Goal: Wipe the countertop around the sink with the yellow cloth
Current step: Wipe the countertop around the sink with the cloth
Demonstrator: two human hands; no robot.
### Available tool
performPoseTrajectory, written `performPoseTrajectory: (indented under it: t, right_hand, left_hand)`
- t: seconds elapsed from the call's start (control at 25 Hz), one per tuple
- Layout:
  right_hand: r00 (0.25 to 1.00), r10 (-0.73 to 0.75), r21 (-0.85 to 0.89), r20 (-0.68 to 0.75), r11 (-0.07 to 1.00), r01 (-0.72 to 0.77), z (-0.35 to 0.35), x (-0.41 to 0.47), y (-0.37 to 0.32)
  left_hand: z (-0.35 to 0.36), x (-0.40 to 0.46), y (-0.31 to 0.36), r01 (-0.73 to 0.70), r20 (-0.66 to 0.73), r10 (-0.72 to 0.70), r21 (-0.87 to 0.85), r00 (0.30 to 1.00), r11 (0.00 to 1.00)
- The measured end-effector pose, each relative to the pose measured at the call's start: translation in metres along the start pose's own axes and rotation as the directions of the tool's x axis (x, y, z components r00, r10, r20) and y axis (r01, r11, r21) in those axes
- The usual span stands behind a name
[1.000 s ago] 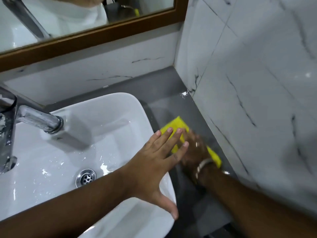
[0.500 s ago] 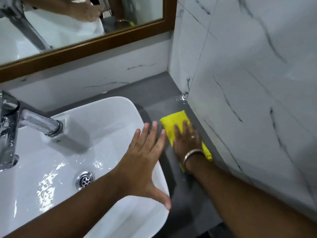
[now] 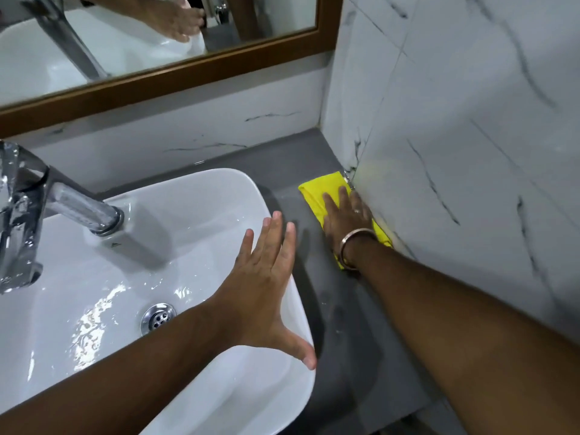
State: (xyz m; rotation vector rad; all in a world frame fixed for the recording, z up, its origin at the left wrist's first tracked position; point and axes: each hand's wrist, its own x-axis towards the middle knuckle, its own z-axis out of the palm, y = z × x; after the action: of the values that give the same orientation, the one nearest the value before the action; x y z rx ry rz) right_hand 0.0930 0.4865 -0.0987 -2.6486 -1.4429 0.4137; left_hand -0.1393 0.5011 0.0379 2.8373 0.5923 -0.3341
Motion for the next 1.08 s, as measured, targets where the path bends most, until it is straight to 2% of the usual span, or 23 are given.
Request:
performPoseTrajectory:
  t: [0.04,0.12,0.2,0.24,0.32,0.4,0.48,0.52,0.6,0.68,0.76,0.84,0.92,0.96,1.0,1.04,1.08]
  right_hand:
    - [0.997,-0.071,-0.035,0.002,0.997,0.071,0.006,-0.011,-0.011]
    - [0.946,-0.32,-0.135,0.043,0.937,0.323,0.021,-0.076,-0.02]
    - [0.891,-0.451,-0.131,0.046,0.882,0.453,0.027,-0.163,-0.005]
    - [0.896,-0.443,-0.126,0.036,0.887,0.443,0.026,-0.191,0.008]
    - [0.925,-0.379,-0.155,-0.015,0.915,0.373,0.022,-0.189,0.036]
    - [0.986,-0.166,-0.103,-0.016,0.981,0.164,0.015,-0.14,0.031]
    - [0.995,0.082,0.022,-0.054,0.996,-0.081,0.008,-0.085,0.0]
    - [0.995,0.095,0.027,-0.041,0.995,-0.094,0.008,-0.076,-0.017]
    - [0.997,-0.078,-0.065,-0.026,0.995,0.077,0.016,-0.106,-0.038]
    - [0.972,-0.236,-0.091,0.006,0.967,0.236,0.018,-0.177,-0.029]
    - [0.966,-0.258,-0.055,-0.025,0.965,0.256,0.026,-0.237,-0.003]
    - [0.981,-0.192,-0.124,-0.008,0.974,0.189,0.031,-0.224,0.029]
    - [0.998,-0.037,-0.055,-0.055,0.998,0.034,0.016,-0.161,0.032]
    - [0.996,0.06,-0.021,-0.062,0.998,-0.061,0.009,-0.125,0.024]
    - [0.991,0.134,0.03,-0.005,0.991,-0.134,0.004,-0.102,0.01]
    - [0.985,0.173,0.051,0.019,0.983,-0.174,0.01,-0.094,-0.006]
    - [0.989,0.144,0.029,-0.014,0.989,-0.144,0.015,-0.105,-0.023]
  left_hand:
    - [-0.001,0.0,0.001,-0.007,0.002,0.006,0.006,1.0,1.0]
    - [-0.006,-0.001,0.001,-0.012,-0.001,0.012,0.004,1.0,1.0]
    - [-0.011,-0.002,0.003,-0.01,0.001,0.01,0.002,1.0,1.0]
    - [-0.012,-0.002,0.004,-0.008,0.005,0.008,0.006,1.0,1.0]
    - [-0.009,0.001,0.004,0.003,0.006,-0.003,0.022,1.0,1.0]
    - [-0.007,0.001,0.004,0.004,0.005,-0.004,0.03,1.0,1.0]
    - [-0.006,0.0,0.003,0.002,0.005,-0.002,0.048,1.0,0.999]
    - [-0.007,0.0,0.004,0.001,0.008,-0.002,0.068,1.0,0.998]
    - [-0.015,-0.003,0.004,0.005,0.011,-0.007,0.104,1.0,0.995]
    - [-0.016,-0.002,0.005,0.01,0.014,-0.011,0.112,1.0,0.994]
    - [-0.015,0.001,0.004,0.003,0.012,-0.004,0.095,1.0,0.996]
    - [-0.008,0.0,0.003,0.005,0.01,-0.006,0.072,1.0,0.997]
    - [-0.003,-0.002,0.0,0.002,0.006,-0.002,0.076,1.0,0.997]
    - [-0.002,-0.001,0.001,-0.007,0.005,0.007,0.084,1.0,0.996]
    - [0.0,-0.002,0.002,-0.01,0.004,0.01,0.085,1.0,0.996]
    - [-0.001,-0.001,0.002,-0.007,-0.003,0.008,0.081,1.0,0.997]
    - [-0.003,0.0,0.002,-0.007,-0.009,0.007,0.074,1.0,0.997]
